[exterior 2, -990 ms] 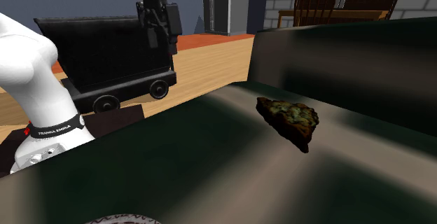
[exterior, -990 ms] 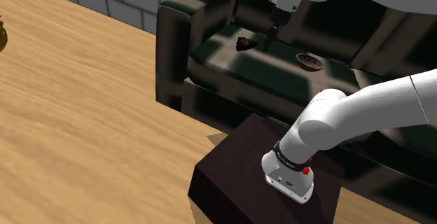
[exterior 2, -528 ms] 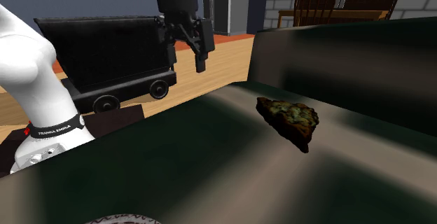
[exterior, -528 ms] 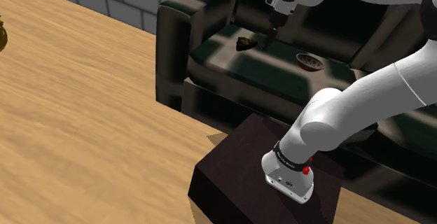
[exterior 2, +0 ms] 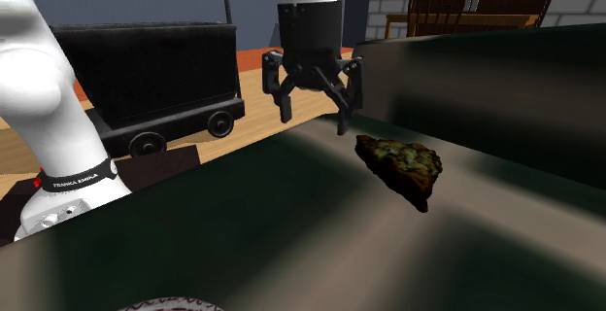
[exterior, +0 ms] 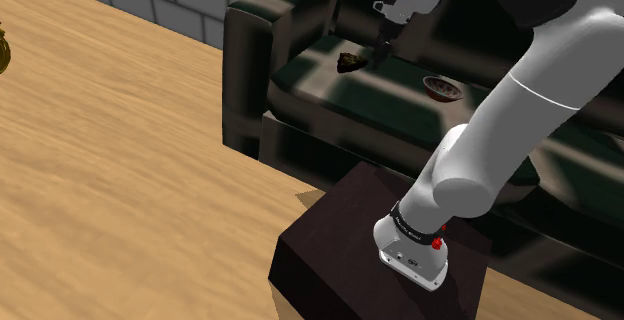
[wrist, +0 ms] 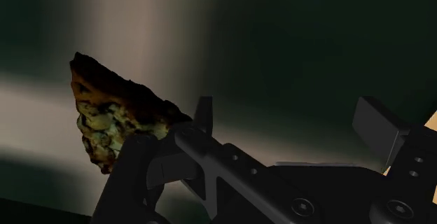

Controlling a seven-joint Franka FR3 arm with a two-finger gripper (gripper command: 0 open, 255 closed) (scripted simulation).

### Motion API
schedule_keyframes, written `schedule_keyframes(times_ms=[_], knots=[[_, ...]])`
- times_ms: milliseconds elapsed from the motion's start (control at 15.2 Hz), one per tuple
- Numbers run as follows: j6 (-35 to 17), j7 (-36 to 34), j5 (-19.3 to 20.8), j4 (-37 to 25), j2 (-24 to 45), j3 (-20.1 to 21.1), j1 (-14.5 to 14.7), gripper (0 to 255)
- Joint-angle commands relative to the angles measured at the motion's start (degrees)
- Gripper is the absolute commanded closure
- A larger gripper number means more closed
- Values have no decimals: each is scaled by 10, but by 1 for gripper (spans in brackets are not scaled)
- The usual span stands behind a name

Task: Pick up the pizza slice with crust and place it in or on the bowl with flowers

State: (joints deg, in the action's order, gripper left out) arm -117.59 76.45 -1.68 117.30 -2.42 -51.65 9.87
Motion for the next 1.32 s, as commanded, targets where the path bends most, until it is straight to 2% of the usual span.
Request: schedule_keyframes(times_ms=[0, 132, 330, 594, 660, 1254], knots=[[-2, 80, -67, -42, 71, -19, -7, 0], [6, 147, -130, -89, 140, -14, -36, 0], [25, 223, -202, -169, 228, 17, -98, 0], [58, 290, -264, -291, 330, 64, -181, 0], [64, 297, -271, -312, 346, 71, -194, 0], [21, 309, -290, -289, 369, 85, -197, 0]])
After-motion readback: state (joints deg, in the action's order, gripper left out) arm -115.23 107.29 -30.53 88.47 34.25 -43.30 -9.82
